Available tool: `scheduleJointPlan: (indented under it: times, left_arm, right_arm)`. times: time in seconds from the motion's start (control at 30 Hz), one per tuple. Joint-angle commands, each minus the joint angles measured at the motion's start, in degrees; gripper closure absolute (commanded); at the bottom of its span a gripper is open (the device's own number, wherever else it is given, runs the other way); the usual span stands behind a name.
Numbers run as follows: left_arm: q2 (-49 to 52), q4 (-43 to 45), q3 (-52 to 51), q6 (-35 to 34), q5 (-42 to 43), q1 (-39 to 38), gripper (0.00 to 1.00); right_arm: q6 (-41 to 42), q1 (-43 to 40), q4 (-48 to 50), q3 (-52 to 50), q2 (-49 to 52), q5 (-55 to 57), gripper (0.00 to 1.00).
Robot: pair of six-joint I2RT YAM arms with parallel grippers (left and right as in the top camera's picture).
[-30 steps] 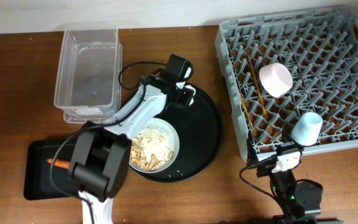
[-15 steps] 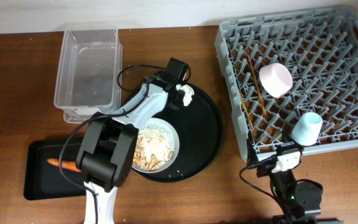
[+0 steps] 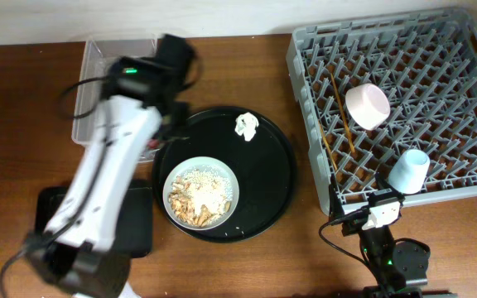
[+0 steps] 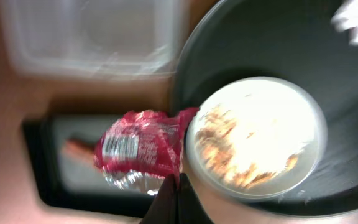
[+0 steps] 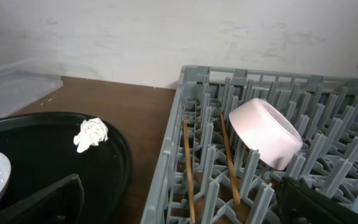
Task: Sort waste into correct bins and load items into the dishwasher rack
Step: 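Grasp the red wrapper with the left gripper and drop it on the black tray, then grasp the white tissue with the left gripper from the round tray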
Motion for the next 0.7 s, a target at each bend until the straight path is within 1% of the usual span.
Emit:
scheduleJointPlan:
  times: [0.0,0.03,0.07,0.1,0.17,0.23,0.3,0.33,0.37,0.4,0.43,0.47,0.5,0.53,0.57,0.63,0.67]
  left_arm:
    - [-4.13,-6.05,-0.11,-3.39,-2.27,5.49,1.0]
    - [-4.9,-6.71,-0.96,-3.41,-3.89,6.71,1.0]
    - [-6.38,-6.47,-3.82,-3.41,-4.37,9.75,1.0]
    - [-7.06,-6.14,-5.64,-3.43,-3.52,11.28,1.0]
    - [-9.51,-2.82,-14.51,-3.39,0.28,16.46,1.0]
    - [-13.62,7.85,-32.2,-3.41,5.97,23.71,1.0]
    - [-14.84,14.53,-40.19,-3.41,8.74,28.39,1.0]
    - [-14.82,19.17,-44.17,-3.39,11.47,32.24,1.0]
    - [-14.82,21.7,-45.83,-3.37,13.42,34.07,0.95]
    - [-14.82,23.91,-46.77,-3.34,14.93,35.65,0.85]
    - [-14.82,25.22,-46.8,-3.19,15.52,36.65,0.77]
    - [-15.06,26.75,-45.99,-2.91,17.09,37.42,0.66]
    - [-15.3,26.75,-44.15,-2.43,20.2,37.35,0.58]
    - [-16.04,26.75,-41.42,0.22,25.16,36.11,0.43]
    - [-17.03,26.82,-39.36,0.33,26.97,33.86,0.4]
    - [-18.86,29.2,-36.7,1.44,27.19,25.4,0.4]
    - [-19.12,31.87,-36.65,2.86,26.51,20.37,0.41]
  right_arm:
    - [0.42,-0.42,-0.07,-0.42,-0.37,-0.5,0.02]
    - [0.42,-0.42,-0.07,-0.42,-0.37,-0.5,0.02]
    - [0.42,-0.42,-0.09,-0.42,-0.37,-0.5,0.02]
    - [0.42,-0.42,-0.07,-0.42,-0.37,-0.5,0.02]
    - [0.42,-0.42,-0.07,-0.42,-0.37,-0.5,0.02]
    - [0.42,-0.42,-0.07,-0.42,-0.37,-0.5,0.02]
    - [0.42,-0.42,-0.07,-0.42,-0.37,-0.5,0.02]
    - [0.42,-0.42,-0.07,-0.42,-0.37,-0.5,0.02]
    - [0.42,-0.42,-0.07,-0.42,-0.37,-0.5,0.02]
    - [0.42,-0.42,-0.07,-0.42,-0.37,-0.5,0.02]
    - [0.42,-0.42,-0.07,-0.42,-0.37,-0.5,0.02]
    - [0.42,-0.42,-0.07,-0.42,-0.37,-0.5,0.02]
    - [0.42,-0.42,-0.07,-0.42,-0.37,-0.52,0.02]
    - [0.42,-0.42,-0.07,-0.42,-0.37,-0.5,0.02]
    - [0.42,-0.42,-0.07,-0.42,-0.37,-0.5,0.02]
    - [0.42,-0.42,-0.07,-0.42,-0.37,-0.5,0.02]
    - [0.39,-0.42,-0.07,-0.42,-0.37,-0.5,0.02]
